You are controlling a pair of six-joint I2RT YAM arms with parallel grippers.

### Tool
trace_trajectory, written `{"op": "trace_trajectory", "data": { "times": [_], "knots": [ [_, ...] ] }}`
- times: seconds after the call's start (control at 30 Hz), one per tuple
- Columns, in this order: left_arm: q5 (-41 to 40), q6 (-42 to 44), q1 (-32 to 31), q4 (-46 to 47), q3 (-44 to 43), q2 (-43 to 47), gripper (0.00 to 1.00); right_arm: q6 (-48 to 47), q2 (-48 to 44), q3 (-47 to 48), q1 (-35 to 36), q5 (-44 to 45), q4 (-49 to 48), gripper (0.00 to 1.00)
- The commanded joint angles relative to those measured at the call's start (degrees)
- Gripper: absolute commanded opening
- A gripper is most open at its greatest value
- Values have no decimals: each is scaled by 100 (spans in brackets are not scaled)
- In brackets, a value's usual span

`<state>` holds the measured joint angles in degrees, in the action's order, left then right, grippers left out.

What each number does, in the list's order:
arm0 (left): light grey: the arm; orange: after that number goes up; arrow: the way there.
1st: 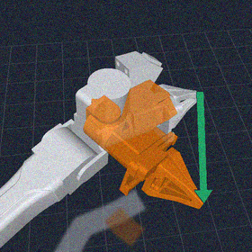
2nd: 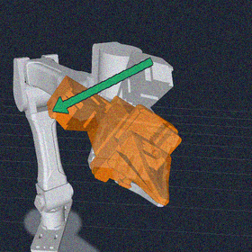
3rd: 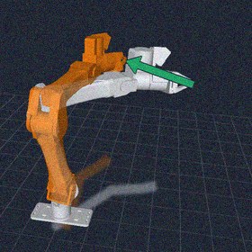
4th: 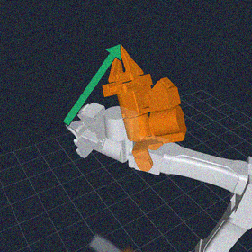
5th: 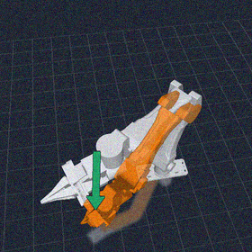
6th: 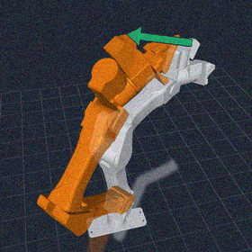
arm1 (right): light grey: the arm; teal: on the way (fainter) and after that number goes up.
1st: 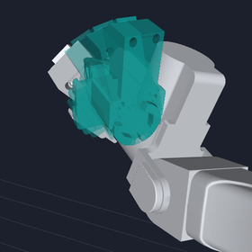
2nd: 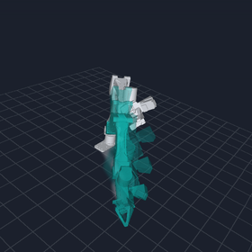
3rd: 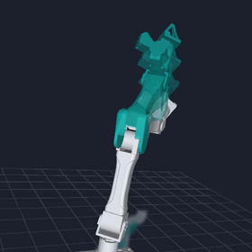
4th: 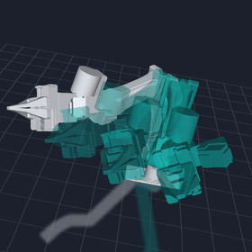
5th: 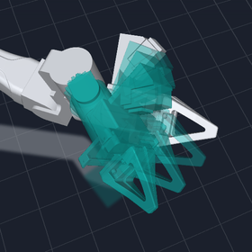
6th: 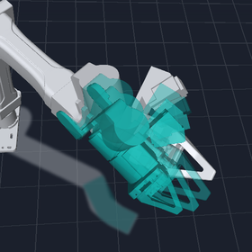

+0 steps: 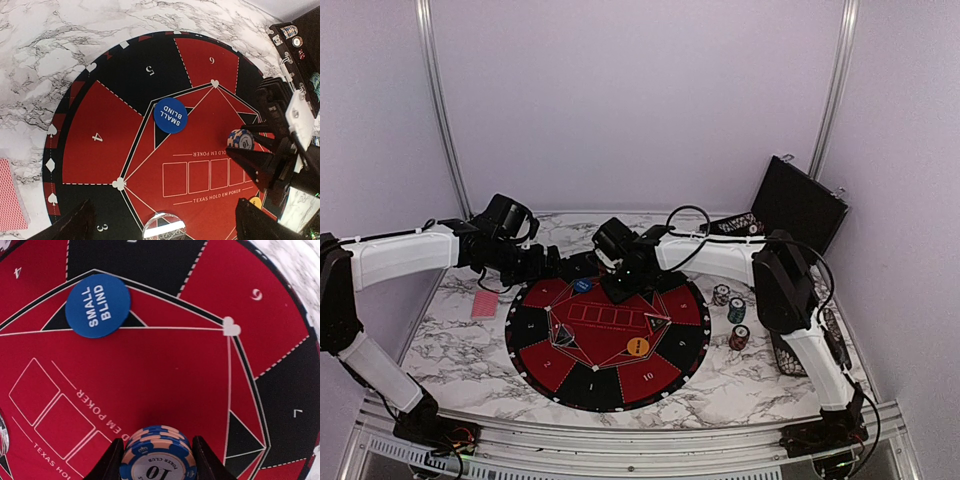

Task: Distribute texas hold em gaming equipment
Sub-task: Place the poker chips pile in the community card area.

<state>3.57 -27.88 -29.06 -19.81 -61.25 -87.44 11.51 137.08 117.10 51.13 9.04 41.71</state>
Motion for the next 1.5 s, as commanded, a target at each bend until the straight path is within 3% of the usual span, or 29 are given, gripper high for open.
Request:
{"op": "trace_trajectory", "data": {
  "times": [0.0, 0.77, 1.47],
  "knots": [
    [16, 37, 32, 4, 70, 114, 99, -122, 250, 533, 89, -18, 132, 32],
    [108, 11, 26, -5, 53, 38, 99, -157, 481, 369, 89, -143, -209, 33],
    [141, 21, 32, 3, 53, -44, 99, -158, 544, 316, 92, -209, -244, 40]
  ]
}}
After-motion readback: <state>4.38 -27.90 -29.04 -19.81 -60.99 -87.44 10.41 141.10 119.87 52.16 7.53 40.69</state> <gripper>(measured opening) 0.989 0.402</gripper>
